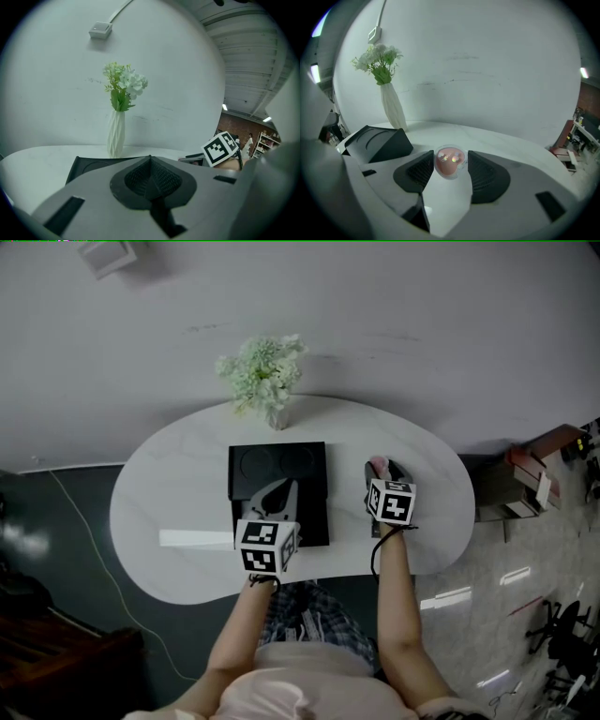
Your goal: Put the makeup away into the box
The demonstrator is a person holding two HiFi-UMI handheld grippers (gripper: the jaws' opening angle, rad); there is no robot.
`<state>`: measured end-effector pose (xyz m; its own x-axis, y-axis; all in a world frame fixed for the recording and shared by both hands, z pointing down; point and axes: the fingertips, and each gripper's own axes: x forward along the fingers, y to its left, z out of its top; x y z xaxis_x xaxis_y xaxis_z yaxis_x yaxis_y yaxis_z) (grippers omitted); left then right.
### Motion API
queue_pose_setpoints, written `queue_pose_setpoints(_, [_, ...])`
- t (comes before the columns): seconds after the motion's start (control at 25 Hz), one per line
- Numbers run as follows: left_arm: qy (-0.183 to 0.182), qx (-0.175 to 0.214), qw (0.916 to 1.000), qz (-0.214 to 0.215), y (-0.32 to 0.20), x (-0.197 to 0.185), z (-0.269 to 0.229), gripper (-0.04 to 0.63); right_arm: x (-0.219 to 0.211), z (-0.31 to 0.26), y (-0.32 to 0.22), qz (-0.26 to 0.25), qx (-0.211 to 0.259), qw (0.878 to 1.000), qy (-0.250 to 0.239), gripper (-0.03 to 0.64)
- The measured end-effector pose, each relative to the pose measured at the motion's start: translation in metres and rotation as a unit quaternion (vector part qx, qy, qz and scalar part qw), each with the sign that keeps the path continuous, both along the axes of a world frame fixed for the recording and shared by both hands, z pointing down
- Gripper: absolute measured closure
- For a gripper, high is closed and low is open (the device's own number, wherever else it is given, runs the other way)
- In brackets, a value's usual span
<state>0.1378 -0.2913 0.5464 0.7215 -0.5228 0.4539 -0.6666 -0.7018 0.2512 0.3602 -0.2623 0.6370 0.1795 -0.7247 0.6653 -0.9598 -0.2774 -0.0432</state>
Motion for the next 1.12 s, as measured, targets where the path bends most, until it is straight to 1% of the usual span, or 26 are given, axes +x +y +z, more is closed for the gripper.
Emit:
queue_pose_setpoints(0.2, [0.006,0.008,0.9997,-0.024,-0.005,-0.029,-0.012,0.569,-0.028,-0.046,-0.001,-0.023,0.037,0.999,0.003,0.373])
queue_pose_setpoints(0.36, [0.007,0.014,0.9987,-0.049,-0.008,-0.057,-0.019,0.569,-0.063,-0.08,-0.008,-0.061,0.067,0.996,0.004,0.373])
queue_pose_setpoints(0.56, [0.013,0.018,0.9974,-0.068,-0.006,-0.082,-0.024,0.569,-0.112,-0.107,-0.014,-0.108,0.091,0.99,0.002,0.373])
queue_pose_setpoints(0.68, [0.011,0.015,0.9967,-0.08,-0.002,-0.1,-0.021,0.569,-0.15,-0.108,-0.014,-0.141,0.091,0.986,-0.004,0.373])
queue_pose_setpoints(0.88, [0.007,0.006,0.9953,-0.096,0.0,-0.123,-0.011,0.569,-0.207,-0.097,-0.013,-0.191,0.075,0.979,-0.015,0.373])
queue_pose_setpoints(1.12, [0.004,-0.008,0.9937,-0.112,0.0,-0.141,0.003,0.569,-0.255,-0.073,-0.008,-0.241,0.042,0.969,-0.028,0.373])
